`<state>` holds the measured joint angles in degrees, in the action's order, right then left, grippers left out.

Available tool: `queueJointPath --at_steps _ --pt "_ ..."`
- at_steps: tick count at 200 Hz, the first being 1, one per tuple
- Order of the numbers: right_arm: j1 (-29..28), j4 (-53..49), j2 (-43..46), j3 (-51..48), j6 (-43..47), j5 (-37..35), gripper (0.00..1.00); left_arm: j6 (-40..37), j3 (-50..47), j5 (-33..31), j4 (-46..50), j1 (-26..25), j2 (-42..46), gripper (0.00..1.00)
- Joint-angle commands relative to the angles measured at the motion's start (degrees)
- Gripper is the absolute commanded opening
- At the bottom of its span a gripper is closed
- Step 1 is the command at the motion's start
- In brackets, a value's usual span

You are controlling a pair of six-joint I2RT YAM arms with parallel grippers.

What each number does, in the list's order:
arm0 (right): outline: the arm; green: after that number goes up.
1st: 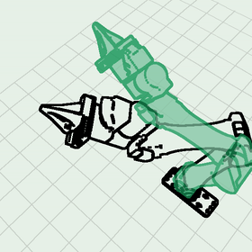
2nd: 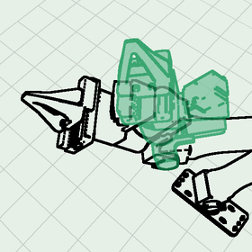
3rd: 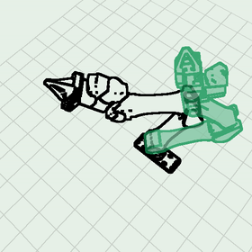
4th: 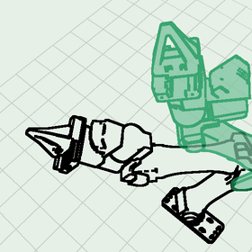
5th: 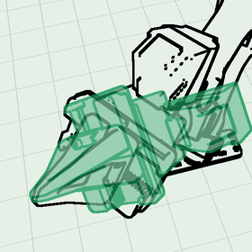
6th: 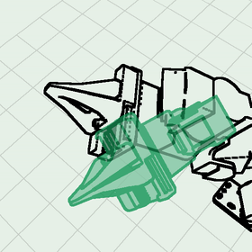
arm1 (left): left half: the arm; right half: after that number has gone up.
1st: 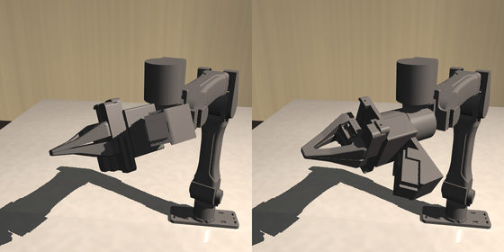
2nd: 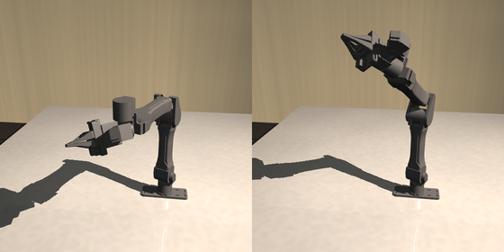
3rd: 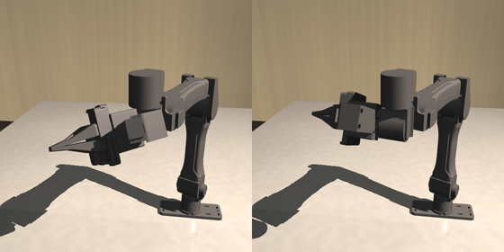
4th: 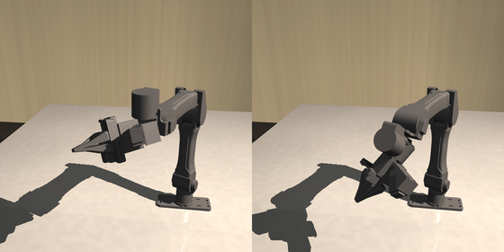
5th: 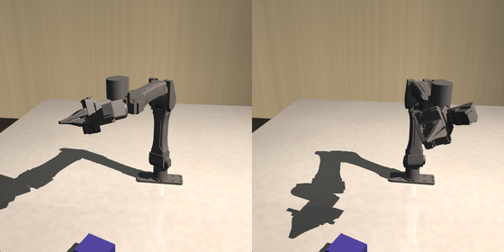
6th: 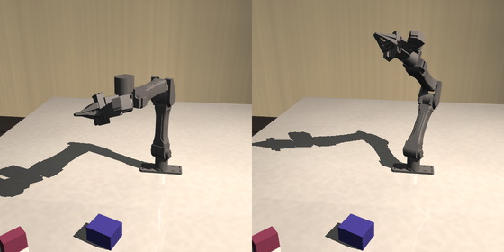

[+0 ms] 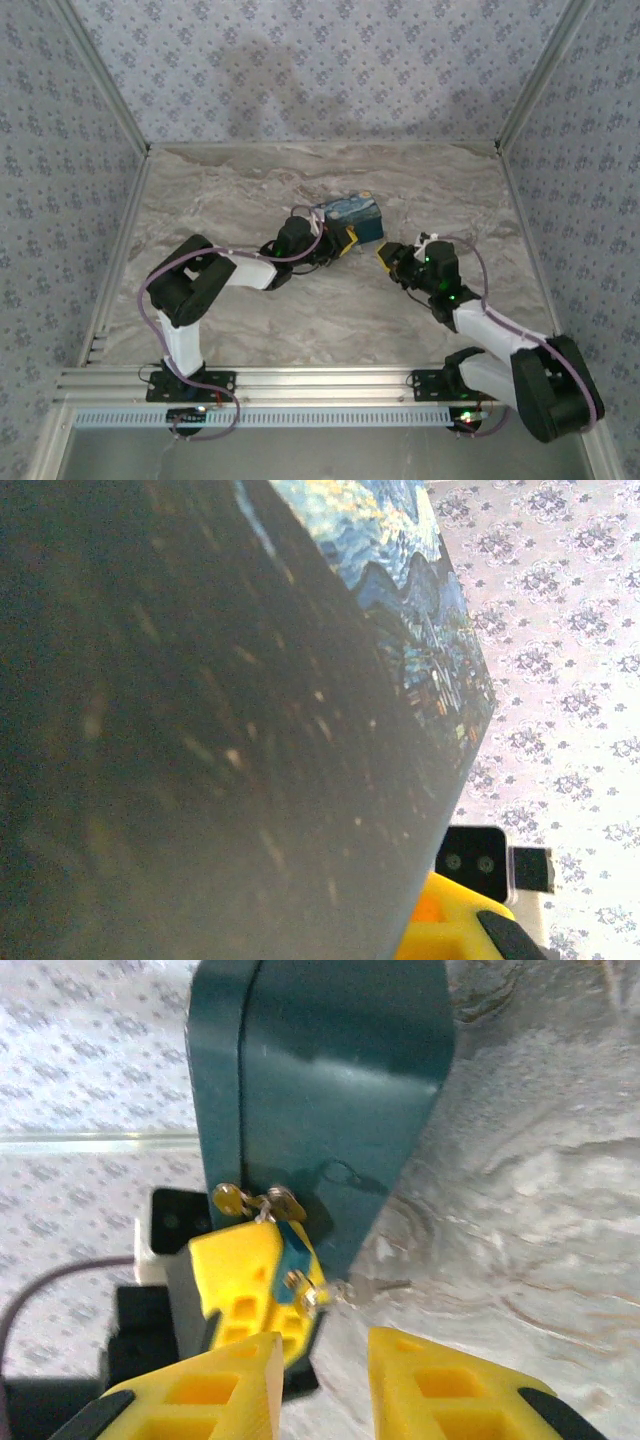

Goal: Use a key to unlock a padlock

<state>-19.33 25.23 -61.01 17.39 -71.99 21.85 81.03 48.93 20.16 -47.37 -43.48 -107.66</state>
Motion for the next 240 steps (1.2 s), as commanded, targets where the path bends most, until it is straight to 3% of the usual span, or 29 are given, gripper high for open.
queueJointPath --at_steps 1,56,88,115,157,240 --pt "0.6 -12.7 2.6 1.7 8.8 3.8 0.29 -0.6 0.3 0.8 -0.5 0.4 1.8 0.00" --pt "-1.1 -5.7 1.0 3.4 9.1 5.6 0.27 -0.5 0.9 1.4 -0.3 -0.1 2.1 0.00" --pt "-1.4 -2.2 -2.7 5.1 7.7 4.9 0.36 -0.1 1.1 1.5 -0.8 -0.6 1.9 0.00" --pt "-2.1 0.5 -7.2 6.8 7.0 5.0 0.36 0.0 1.3 1.5 -0.9 -0.8 1.9 0.00" --pt "-2.7 6.1 -12.5 7.9 4.9 5.3 0.28 0.3 1.6 1.5 -1.2 -1.2 1.7 0.00" --pt "-3.2 7.8 -15.6 8.5 3.4 3.4 0.13 1.7 1.5 2.0 -3.1 -1.8 1.6 0.00"
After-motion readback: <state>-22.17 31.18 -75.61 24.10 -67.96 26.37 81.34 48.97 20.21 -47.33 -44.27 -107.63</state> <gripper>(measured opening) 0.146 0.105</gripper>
